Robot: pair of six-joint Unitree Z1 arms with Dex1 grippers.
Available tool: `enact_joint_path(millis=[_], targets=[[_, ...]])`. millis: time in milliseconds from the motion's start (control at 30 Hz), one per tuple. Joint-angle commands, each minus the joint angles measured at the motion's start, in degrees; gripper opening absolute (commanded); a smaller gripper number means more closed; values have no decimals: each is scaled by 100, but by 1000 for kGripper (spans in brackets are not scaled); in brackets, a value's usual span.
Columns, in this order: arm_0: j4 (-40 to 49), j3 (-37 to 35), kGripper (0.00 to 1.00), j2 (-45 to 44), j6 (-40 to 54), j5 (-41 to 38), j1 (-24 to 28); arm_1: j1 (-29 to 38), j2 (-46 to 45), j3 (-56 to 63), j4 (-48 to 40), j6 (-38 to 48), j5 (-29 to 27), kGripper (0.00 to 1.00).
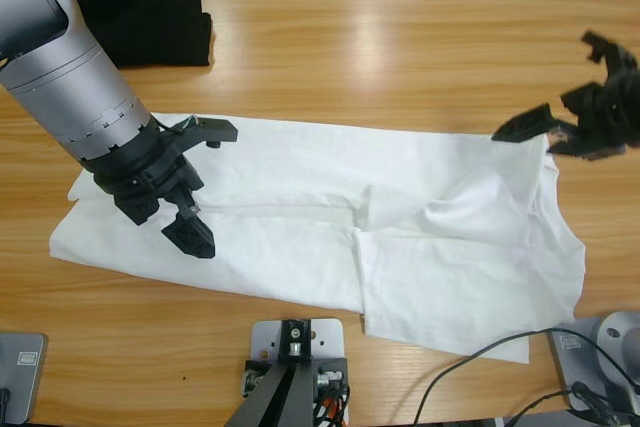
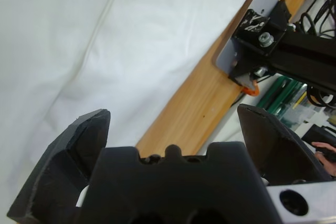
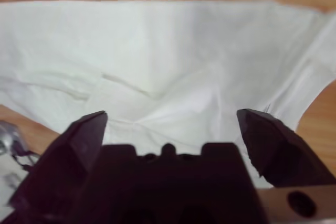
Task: Fold clothes
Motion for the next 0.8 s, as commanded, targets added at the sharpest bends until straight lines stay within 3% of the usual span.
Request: enact_joint_path(millis=[33,433,467,567,667,800], targets=[[-67,172,950,-90,-75,-3,16,-290,403,1167,-1128,877,530,1000],[-62,199,954,-151,-84,-3,18,-362,1260,1278,-1478,1047,530,989],[-62,202,954,-151,-84,-3,16,-362,1297,1327,-1608,1038,614,943],[-64,201,954,-146,-84,-1,16,-362,1271,1462,-2011,919,839,607],[-69,202,954,-126,-84,-3,16,-362,1229,1455,-2067,813,1100,477],[-71,204,954,-105,-84,-3,16,-362,1206,1469,-2062,783,1318,450]])
